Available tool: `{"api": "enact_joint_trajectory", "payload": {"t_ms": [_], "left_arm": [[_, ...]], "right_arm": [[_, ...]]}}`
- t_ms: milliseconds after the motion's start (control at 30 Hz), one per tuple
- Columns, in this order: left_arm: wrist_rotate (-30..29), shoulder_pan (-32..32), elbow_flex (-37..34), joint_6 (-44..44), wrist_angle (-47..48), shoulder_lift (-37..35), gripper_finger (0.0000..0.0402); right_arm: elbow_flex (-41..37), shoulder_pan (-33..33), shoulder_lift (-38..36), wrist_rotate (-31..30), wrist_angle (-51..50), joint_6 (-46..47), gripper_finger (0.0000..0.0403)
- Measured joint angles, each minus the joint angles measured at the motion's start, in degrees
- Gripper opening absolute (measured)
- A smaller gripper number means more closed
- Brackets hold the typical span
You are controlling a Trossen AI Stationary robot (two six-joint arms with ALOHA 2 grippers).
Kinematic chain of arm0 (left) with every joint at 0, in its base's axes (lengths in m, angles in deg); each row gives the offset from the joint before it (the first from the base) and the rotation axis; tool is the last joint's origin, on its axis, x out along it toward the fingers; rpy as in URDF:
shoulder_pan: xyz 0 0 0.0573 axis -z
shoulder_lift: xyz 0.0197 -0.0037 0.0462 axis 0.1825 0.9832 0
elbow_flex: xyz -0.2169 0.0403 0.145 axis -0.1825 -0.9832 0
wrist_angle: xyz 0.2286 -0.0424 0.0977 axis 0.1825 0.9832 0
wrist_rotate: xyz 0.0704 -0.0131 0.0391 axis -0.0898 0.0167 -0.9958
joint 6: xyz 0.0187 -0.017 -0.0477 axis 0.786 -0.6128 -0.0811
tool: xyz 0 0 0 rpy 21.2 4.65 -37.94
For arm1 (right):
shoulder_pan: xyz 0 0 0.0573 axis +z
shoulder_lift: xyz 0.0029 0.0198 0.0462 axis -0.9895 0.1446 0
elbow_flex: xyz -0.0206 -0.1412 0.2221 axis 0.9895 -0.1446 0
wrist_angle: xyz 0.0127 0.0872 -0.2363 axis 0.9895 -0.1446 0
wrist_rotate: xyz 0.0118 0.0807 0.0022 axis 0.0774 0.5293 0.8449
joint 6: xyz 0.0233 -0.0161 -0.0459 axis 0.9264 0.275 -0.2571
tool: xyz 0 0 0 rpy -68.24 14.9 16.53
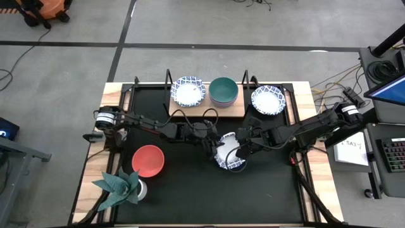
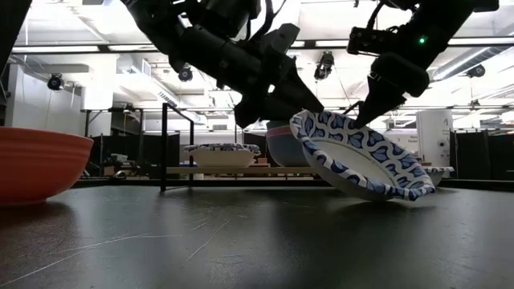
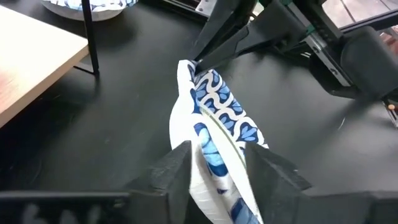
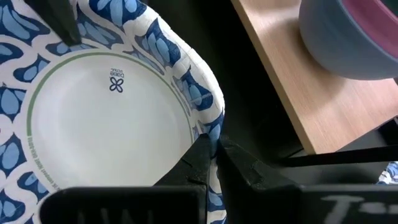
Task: Place and stack bowls onto a shelf
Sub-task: Stack the white bowl on top of the other white bowls on the shelf
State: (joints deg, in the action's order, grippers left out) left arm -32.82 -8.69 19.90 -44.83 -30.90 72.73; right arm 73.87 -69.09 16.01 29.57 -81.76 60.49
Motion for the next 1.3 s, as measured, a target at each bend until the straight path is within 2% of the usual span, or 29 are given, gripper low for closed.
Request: {"api": "enact_joint_trajectory", "payload": {"t_ms": [100, 200, 233, 500, 767, 1000, 1167, 1300], "left_arm": [[-0.02, 0.00, -0.01, -0.35, -0.08, 0.00, 0.0083], [-0.30, 0.00, -0.01, -0.87, 0.17, 0.00, 0.0022], [-0.43, 0.00, -0.01, -1.13, 0.14, 0.00, 0.0012], [0.04, 0.00, -0.01, -2.03, 1.67, -1.34, 0.0003], [0.22, -0.68, -0.03, 1.27, 11.46, -8.96, 0.0001], [0.22, -3.30, -0.03, 3.81, 17.95, -15.87, 0.0000], [0.10, -6.84, 0.07, 7.30, 22.84, -24.62, 0.0000], [-4.97, -11.79, 3.41, 10.89, 30.60, -30.84, 0.0000]], "right_arm": [[0.00, 0.00, 0.00, -0.02, 0.85, -0.29, 0.0019], [0.00, 0.00, 0.00, -0.02, 2.11, -0.83, 0.0039], [0.00, 0.00, 0.00, -0.02, 2.64, -0.91, 0.0047], [0.63, 0.00, -1.23, 0.20, 2.79, -1.36, 0.0126], [3.21, 0.00, -9.30, -0.04, 2.92, -3.47, 0.0170], [4.07, 0.00, -19.42, -1.52, 4.67, -3.30, 0.0176], [3.18, 0.27, -24.82, -1.50, 4.73, -2.21, 0.0171], [1.31, 0.49, -26.48, -1.40, 5.74, -1.35, 0.0171]]}}
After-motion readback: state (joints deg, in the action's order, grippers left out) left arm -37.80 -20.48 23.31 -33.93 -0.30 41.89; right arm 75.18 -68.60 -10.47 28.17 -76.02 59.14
